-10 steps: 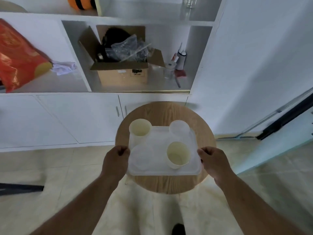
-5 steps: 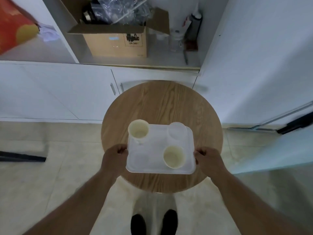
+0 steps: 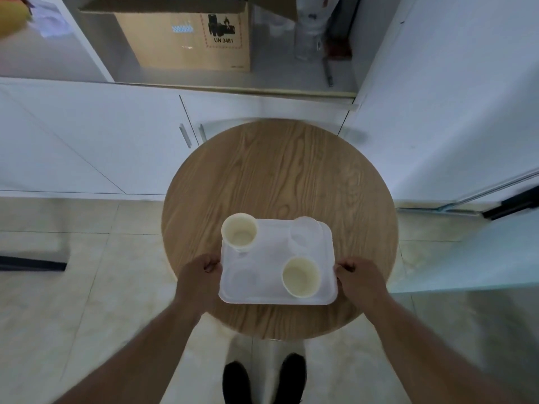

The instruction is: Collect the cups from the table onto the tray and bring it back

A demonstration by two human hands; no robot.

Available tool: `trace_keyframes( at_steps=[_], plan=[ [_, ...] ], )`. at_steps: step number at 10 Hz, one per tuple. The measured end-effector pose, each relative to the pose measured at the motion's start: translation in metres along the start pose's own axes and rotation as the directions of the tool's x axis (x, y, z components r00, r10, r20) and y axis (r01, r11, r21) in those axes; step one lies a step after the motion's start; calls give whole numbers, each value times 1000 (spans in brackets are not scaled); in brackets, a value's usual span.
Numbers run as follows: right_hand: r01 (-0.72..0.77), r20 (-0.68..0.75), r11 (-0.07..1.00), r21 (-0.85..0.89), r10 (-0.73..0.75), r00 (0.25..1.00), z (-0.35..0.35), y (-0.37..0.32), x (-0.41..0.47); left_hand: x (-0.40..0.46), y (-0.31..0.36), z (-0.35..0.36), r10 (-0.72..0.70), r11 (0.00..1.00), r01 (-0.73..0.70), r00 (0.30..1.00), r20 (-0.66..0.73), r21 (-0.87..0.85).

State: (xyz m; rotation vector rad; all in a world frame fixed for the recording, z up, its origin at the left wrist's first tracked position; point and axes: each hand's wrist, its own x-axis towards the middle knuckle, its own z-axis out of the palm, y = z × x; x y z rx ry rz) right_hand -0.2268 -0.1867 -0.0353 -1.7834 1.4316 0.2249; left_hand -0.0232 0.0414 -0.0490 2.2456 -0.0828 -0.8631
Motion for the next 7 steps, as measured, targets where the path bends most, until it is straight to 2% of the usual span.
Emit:
trace_keyframes(
  at_steps=[6, 7],
  plan=[
    [41, -46, 998, 46, -39, 998, 7, 9, 10, 4, 2, 5, 28, 998, -28, 1000, -3, 57],
    [39, -43, 997, 65, -37, 998, 3, 8, 3, -1, 3, 1, 31, 999, -31, 1000, 7, 20]
  ],
)
